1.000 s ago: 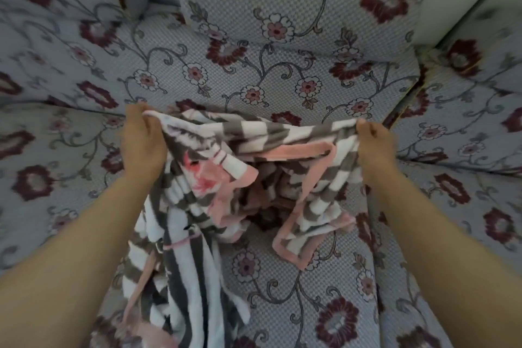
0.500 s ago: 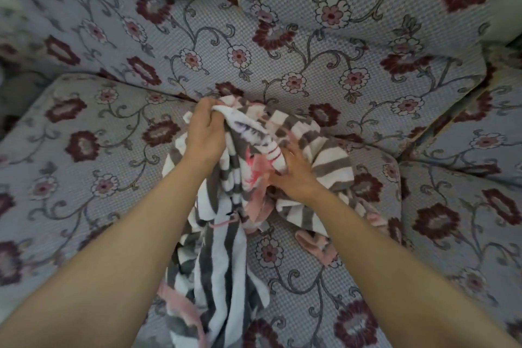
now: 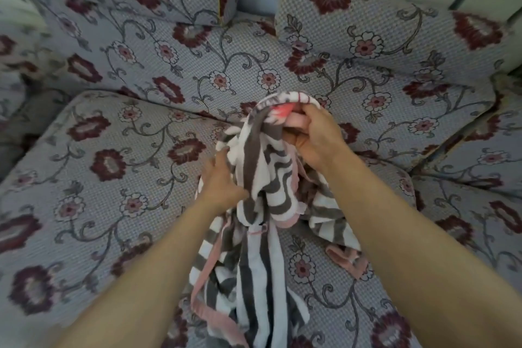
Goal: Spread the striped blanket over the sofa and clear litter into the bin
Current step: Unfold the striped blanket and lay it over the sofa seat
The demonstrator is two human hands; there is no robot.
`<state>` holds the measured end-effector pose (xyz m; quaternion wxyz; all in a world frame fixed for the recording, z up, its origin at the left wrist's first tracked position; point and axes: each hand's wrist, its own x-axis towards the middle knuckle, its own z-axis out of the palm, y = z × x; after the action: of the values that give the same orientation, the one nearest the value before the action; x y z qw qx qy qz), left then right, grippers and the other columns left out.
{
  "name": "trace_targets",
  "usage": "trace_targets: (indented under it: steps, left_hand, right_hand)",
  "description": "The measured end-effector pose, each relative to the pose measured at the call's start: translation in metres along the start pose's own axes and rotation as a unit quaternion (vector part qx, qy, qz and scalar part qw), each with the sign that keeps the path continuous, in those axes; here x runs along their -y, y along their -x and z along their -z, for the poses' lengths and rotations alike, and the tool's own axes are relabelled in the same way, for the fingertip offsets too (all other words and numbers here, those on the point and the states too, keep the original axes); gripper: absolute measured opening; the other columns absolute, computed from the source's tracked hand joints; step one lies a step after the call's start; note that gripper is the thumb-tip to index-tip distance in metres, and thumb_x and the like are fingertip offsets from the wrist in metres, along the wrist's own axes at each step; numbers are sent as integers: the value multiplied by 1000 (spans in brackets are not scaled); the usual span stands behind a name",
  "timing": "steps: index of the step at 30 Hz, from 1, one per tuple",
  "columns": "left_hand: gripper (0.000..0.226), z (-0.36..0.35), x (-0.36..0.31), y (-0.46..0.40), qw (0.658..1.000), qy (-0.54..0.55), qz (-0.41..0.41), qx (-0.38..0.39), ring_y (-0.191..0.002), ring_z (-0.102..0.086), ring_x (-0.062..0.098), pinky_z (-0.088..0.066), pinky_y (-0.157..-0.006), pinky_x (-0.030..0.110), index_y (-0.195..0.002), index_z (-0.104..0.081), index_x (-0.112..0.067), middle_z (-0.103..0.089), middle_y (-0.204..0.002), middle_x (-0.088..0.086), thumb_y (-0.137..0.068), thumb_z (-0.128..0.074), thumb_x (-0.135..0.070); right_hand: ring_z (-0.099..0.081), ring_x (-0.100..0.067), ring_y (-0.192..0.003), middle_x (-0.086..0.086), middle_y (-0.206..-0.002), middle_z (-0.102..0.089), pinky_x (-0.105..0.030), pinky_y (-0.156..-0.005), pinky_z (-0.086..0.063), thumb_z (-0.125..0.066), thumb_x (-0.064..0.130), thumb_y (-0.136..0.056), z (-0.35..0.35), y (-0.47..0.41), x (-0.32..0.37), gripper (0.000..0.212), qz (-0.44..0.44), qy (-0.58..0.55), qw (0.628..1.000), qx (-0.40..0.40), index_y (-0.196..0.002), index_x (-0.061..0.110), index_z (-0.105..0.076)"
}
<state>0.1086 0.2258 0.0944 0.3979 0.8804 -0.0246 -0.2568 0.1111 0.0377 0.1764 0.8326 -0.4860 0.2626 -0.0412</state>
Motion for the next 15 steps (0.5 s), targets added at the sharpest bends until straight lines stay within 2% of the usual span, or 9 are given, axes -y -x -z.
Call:
trace_targets:
  steps: [1, 2, 4, 5, 6, 9, 11, 13, 15]
  left_hand:
    - [100, 0, 4, 0, 999, -1, -16, 34, -135, -22, 31, -37, -105, 50, -143, -23, -25, -26, -142, 6, -61, -81, -21]
    - [87, 3, 7, -1, 998, 8, -45, 54, -132, -29, 30, -40, -103, 47, -140, -33, -21, -34, -138, 8, -66, -79, -23]
    - [35, 15, 5, -5, 995, 51, -76, 33, -118, -51, 33, -49, -91, 40, -115, -57, -15, -59, -118, 13, -82, -66, -19]
    - [18, 26, 2, -7, 995, 79, -66, 12, -107, -59, 35, -52, -84, 39, -104, -60, -17, -65, -108, 12, -86, -60, -16]
    - [13, 42, -1, -9, 992, 114, -59, -8, -101, -61, 35, -54, -82, 41, -98, -59, -20, -67, -103, 11, -87, -56, -14]
    - [24, 99, -13, -17, 971, 210, -85, -82, -101, -61, 32, -53, -87, 50, -102, -59, -22, -66, -105, 8, -91, -45, -8]
    - [34, 145, -21, -22, 958, 219, -119, -141, -100, -61, 29, -52, -88, 49, -105, -58, -23, -64, -105, 7, -92, -35, -2]
    - [38, 181, -27, -30, 950, 218, -132, -181, -104, -59, 29, -51, -90, 44, -114, -59, -18, -64, -111, 8, -92, -32, -1]
    - [38, 205, -29, -35, 947, 206, -142, -202, -103, -59, 29, -50, -79, 35, -115, -60, -14, -64, -108, 6, -93, -32, -2]
  right_hand:
    - [-71, -26, -74, -12, -73, -72, -49, -78, -59, -39, 13, -99, -11, 2, 0, 27, 4, -9, 1000, 8, -106, 1, -62]
    - [-70, -25, -75, -9, -69, -71, -50, -82, -57, -39, 14, -99, -24, 4, 0, 26, 9, -14, 1000, 13, -104, 1, -62]
    - [-69, -25, -74, -7, -63, -70, -50, -86, -56, -38, 15, -99, -49, 9, 1, 26, 16, -25, 999, 12, -102, 1, -61]
    - [-68, -24, -72, -6, -61, -68, -48, -84, -57, -38, 16, -100, -61, 11, 3, 27, 21, -32, 999, 11, -100, 2, -61]
    - [-67, -24, -71, -6, -59, -67, -46, -82, -57, -37, 16, -100, -73, 13, 5, 28, 29, -36, 999, 9, -98, 3, -61]
    - [-67, -27, -80, -12, -75, -69, -46, -86, -56, -37, 20, -101, -96, 16, 17, 28, 58, -50, 997, 3, -98, 5, -60]
    - [-65, -35, -95, -19, -95, -69, -50, -95, -51, -34, 26, -103, -108, 15, 22, 34, 71, -65, 995, 5, -108, 2, -58]
    - [-58, -39, -111, -25, -117, -61, -53, -102, -45, -32, 34, -103, -117, 12, 22, 47, 72, -60, 996, 13, -129, -2, -47]
    - [-56, -37, -107, -25, -119, -55, -52, -101, -45, -40, 33, -101, -123, 7, 12, 50, 68, -19, 997, 17, -137, -2, -39]
